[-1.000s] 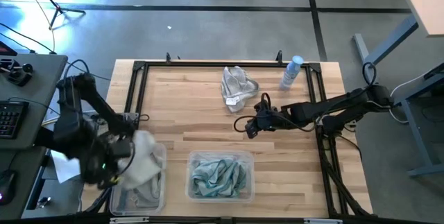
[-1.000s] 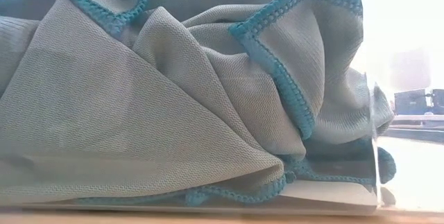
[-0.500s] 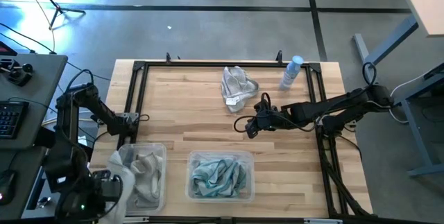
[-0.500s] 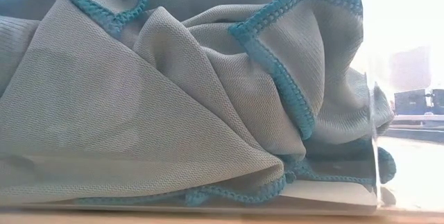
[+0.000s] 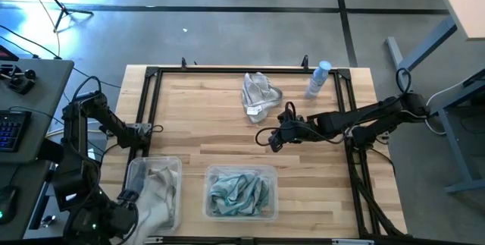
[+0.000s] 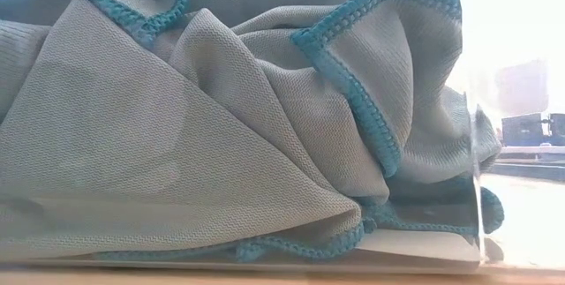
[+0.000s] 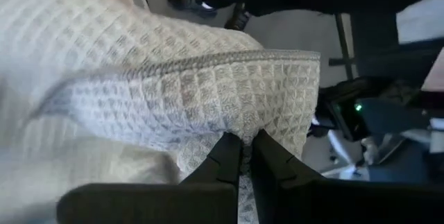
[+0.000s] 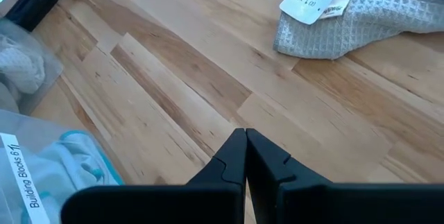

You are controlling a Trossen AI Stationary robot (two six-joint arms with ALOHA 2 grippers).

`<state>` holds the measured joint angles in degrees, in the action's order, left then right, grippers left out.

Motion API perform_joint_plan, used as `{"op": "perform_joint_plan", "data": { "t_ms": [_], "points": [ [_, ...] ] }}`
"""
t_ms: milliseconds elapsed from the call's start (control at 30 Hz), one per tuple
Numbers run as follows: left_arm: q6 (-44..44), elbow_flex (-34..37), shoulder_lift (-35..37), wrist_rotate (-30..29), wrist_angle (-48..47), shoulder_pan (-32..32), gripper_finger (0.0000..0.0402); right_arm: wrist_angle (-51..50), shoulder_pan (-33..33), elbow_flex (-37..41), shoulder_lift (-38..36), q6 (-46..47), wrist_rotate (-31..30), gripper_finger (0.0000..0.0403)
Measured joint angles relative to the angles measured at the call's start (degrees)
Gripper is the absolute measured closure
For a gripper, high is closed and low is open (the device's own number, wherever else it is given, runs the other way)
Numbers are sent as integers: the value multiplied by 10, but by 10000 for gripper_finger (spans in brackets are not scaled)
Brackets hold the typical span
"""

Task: Sort microfiber towel by color & place in baskets
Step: Put the left grey towel into the left transparent bin

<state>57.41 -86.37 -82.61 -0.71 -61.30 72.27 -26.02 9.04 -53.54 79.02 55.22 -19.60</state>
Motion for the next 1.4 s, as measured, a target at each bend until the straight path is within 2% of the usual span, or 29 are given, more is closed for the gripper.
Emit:
{"op": "perform_joint_plan", "data": {
  "t_ms": [100, 167, 367, 433, 567, 600, 667, 767, 833, 967, 1133, 1400],
  "points": [
    [-23, 0, 0, 0, -15, -1, 401, -1, 0, 0, 0, 0, 1, 403],
    [-18, 0, 0, -5, -58, -1, 401, -2, 0, 0, 0, 0, 1, 403],
    [160, 2, 0, -24, -299, 0, 401, -15, 0, 0, 0, -2, 2, 403],
    [174, 21, 14, -44, -270, 0, 401, -21, 0, 0, 0, -2, 2, 403],
    [190, 48, 18, -168, -242, -3, 401, -29, 0, 0, 0, -2, 2, 403],
    [193, 54, 16, -182, -242, -6, 401, -30, 0, 0, 0, 0, 2, 403],
    [175, 70, 14, -165, -237, -16, 401, -31, 0, 0, 0, 0, 2, 403],
    [129, 114, 14, -75, -212, -29, 401, -32, 0, 0, 0, 0, 5, 403],
    [110, 147, 13, -55, -178, -32, 401, -32, 0, 0, 0, 2, 6, 403],
    [85, 215, 14, -61, -87, -40, 401, -33, 0, 0, 0, 3, 7, 403],
    [93, 293, 14, -81, 5, -56, 401, -33, 0, 0, 0, 4, 7, 403],
    [88, 387, 15, -73, 134, -67, 402, -33, 0, 0, 0, 14, 7, 403]
  ]
}}
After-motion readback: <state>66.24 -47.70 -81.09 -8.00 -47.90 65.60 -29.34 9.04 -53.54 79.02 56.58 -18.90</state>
